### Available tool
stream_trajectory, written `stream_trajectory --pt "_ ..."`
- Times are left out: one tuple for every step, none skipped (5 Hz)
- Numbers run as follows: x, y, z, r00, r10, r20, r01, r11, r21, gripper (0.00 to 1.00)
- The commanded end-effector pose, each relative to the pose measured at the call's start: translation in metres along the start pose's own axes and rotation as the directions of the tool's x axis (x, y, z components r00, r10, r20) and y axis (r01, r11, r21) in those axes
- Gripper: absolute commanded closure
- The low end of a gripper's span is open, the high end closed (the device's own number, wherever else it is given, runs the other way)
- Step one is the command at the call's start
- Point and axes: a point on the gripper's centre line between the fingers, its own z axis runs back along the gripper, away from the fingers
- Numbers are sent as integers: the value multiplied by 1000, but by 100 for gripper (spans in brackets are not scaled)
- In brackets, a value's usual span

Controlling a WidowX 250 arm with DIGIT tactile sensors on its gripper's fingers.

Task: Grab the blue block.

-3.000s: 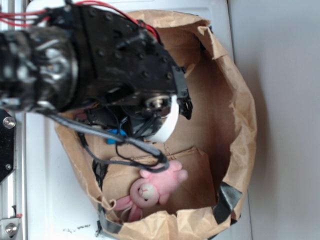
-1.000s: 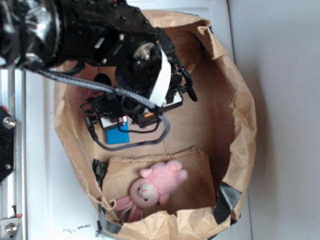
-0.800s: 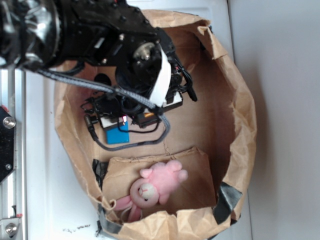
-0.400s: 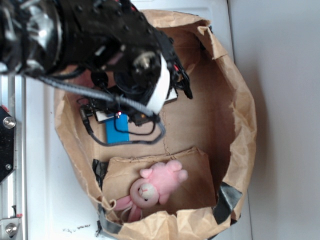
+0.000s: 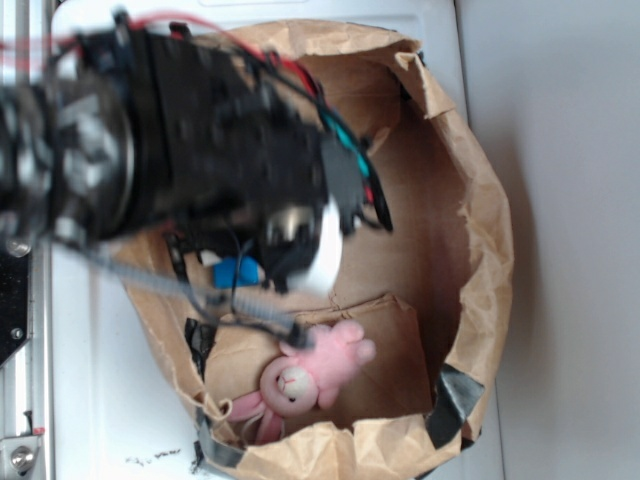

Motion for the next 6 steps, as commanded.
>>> stream_trajectory --pt "1 -9 -9 996 -81 -20 82 996 38 0" --pt "0 -30 -7 996 -84 -1 84 996 38 0" --pt "0 -45 -14 994 -109 -10 109 994 20 0" --pt "0 -53 -17 993 -119 -3 119 993 -10 0" --pt "-1 -49 -19 994 -112 5 112 993 -33 0" --pt "-1 -49 -33 991 -131 -20 129 989 -72 0"
